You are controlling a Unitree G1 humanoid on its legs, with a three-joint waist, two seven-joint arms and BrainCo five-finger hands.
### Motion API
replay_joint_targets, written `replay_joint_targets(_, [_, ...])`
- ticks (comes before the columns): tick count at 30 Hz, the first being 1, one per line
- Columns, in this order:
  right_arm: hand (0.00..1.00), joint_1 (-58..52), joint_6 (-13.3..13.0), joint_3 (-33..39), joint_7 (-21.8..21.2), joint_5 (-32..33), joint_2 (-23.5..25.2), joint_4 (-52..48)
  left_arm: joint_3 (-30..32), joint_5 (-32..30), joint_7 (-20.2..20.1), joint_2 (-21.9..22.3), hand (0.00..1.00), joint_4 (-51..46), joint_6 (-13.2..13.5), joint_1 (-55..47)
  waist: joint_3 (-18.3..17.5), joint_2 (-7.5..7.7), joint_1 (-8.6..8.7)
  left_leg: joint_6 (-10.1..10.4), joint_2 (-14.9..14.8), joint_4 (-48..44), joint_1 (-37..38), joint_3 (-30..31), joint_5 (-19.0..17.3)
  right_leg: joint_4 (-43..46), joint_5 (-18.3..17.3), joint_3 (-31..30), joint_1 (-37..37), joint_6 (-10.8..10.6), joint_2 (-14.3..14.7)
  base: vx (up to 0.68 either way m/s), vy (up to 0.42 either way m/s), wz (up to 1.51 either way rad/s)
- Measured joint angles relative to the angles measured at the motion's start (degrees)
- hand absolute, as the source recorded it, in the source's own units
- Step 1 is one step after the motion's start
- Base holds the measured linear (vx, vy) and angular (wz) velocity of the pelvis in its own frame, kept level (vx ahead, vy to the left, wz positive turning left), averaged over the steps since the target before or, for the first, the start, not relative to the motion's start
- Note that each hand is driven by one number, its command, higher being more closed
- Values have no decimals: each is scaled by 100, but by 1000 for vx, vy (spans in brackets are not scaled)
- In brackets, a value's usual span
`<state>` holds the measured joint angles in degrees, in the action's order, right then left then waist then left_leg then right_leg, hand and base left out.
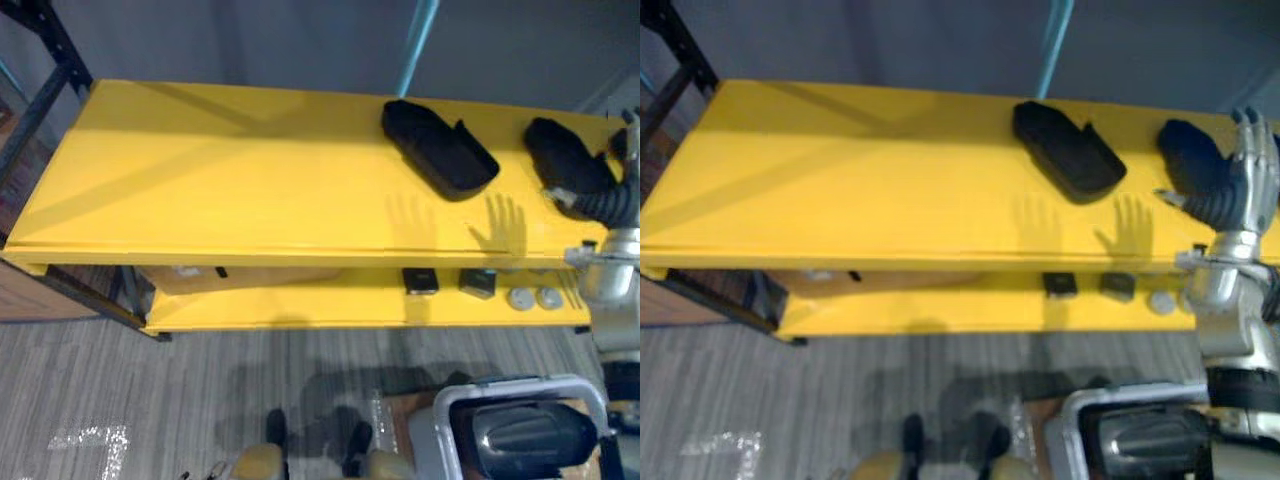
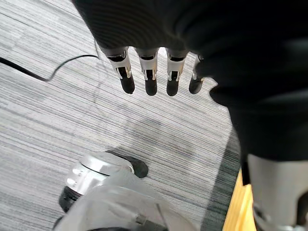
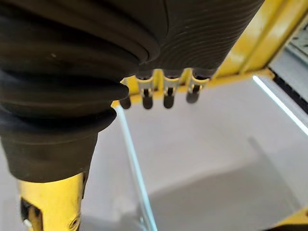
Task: Walk over and take plastic housings, then place them on the shelf
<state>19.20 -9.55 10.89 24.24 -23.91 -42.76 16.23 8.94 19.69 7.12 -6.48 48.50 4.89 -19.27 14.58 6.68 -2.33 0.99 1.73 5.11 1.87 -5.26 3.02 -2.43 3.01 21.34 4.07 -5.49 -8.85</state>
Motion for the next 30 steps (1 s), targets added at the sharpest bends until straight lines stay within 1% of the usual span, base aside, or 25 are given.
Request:
replay_joint_targets(2, [0, -11, -76, -34, -405, 14, -1, 4, 0, 0, 2, 0, 0, 2, 0, 0, -21, 0, -12, -7, 3, 0, 2, 7, 5, 0, 2, 5, 0, 0, -1, 0, 0, 0])
replay_joint_targets(4, [0, 2, -80, -171, -700, 11, -3, 98, 1, 1, 3, -1, 0, 3, 0, 0, -38, 4, -32, -23, 3, -1, 0, 23, 17, 0, 7, 22, 4, -3, 2, 19, -6, 4])
replay_joint_targets(6, [0, 176, -76, -451, -878, 13, -17, 458, -1, 2, 6, 0, 0, 5, 1, -2, -55, 8, -42, -24, 4, -1, 0, 45, 19, 2, 21, 41, 11, -22, 3, 18, -9, 5])
replay_joint_targets(7, [0, 431, -65, -692, -999, 46, -51, 900, -6, 3, 17, 0, 0, 4, 2, -1, -58, 3, -63, -26, 10, -2, -2, 106, 23, 13, 24, 56, 12, -22, 0, 9, -5, 6])
replay_joint_targets(8, [0, 527, -63, -782, -1048, 70, -76, 1074, -7, 3, 21, 0, 0, 3, 2, -1, -61, -2, -69, -27, 14, -2, -4, 140, 25, 21, 24, 73, 16, -22, -2, 9, -3, 12])
replay_joint_targets(11, [0, 1088, -62, -1192, -1306, 165, -233, 1760, -11, 7, 47, 0, 0, 4, -6, -16, -71, -22, -182, -28, 24, -2, -8, 191, 35, 54, 22, 122, 21, -17, -10, 3, 0, 8])
replay_joint_targets(14, [0, 1521, -60, -1486, -1463, 168, -320, 2229, -16, 10, 64, 2, 0, 4, -13, -55, -69, -25, -223, -35, 62, -2, -23, 277, 57, 55, 16, 214, 47, -8, -16, -5, -3, 16])
replay_joint_targets(16, [0, 1791, -56, -1742, -1613, 166, -416, 2609, -22, 20, 67, 11, 0, 1, -49, -67, -61, -37, -337, -33, 71, -2, -15, 333, 64, 55, 0, 267, 86, 16, -17, -3, -4, 13])
replay_joint_targets(18, [0, 2050, -53, -1957, -1710, 166, -432, 2831, -24, 19, 67, 14, 0, -3, -110, -73, -44, -64, -364, -34, 80, -1, -23, 381, 80, 57, -14, 317, 100, 37, -22, -9, -3, 11])
replay_joint_targets(21, [0, 2443, -31, -2182, -1794, 164, -467, 3188, -57, 20, 64, 18, 0, -23, -172, -72, 17, -128, -360, -40, 91, 0, -104, 487, 138, 65, -27, 423, 80, 56, -30, -30, 0, 21])
replay_joint_targets(22, [0, 2557, -7, -2234, -1797, 163, -467, 3282, -63, 22, 62, 23, 0, -20, -179, -76, 54, -145, -378, -38, 92, 0, -105, 487, 146, 65, -27, 423, 79, 56, -29, 0, 0, 0])
replay_joint_targets(23, [0, 2728, 32, -2360, -1835, 160, -469, 3409, -64, 36, 60, 33, 0, -19, -196, -89, 90, -189, -430, -34, 88, -1, -111, 486, 149, 65, -27, 423, 73, 56, -27, -31, -1, -1])
replay_joint_targets(25, [0, 2916, 111, -2475, -1996, 157, -475, 3548, -75, 52, 45, 35, 0, -59, -198, -88, 151, -235, -494, -34, 85, 0, -135, 487, 149, 65, -38, 423, 50, 59, -25, 0, 0, 0])
replay_joint_targets(27, [0, 3029, 137, -2591, -2091, 141, -477, 3628, -76, 52, 25, 34, 0, -70, -199, -87, 158, -238, -497, -30, 83, -1, -198, 488, 154, 67, -37, 423, -11, 59, -23, 0, 0, 0])
replay_joint_targets(28, [0, 3164, 176, -2640, -2201, 116, -477, 3693, -86, 56, 7, 34, 0, -124, -200, -79, 278, -238, -502, -40, 83, -1, -196, 490, 174, 71, -35, 424, -10, 59, -23, 0, 0, 0])
replay_joint_targets(30, [0, 3285, 275, -2651, -2347, 85, -477, 3780, -106, 59, -10, 33, 0, -198, -201, -78, 390, -239, -518, -41, 83, -2, -199, 492, 176, 70, -34, 427, -11, 58, -28, 0, 0, 0])
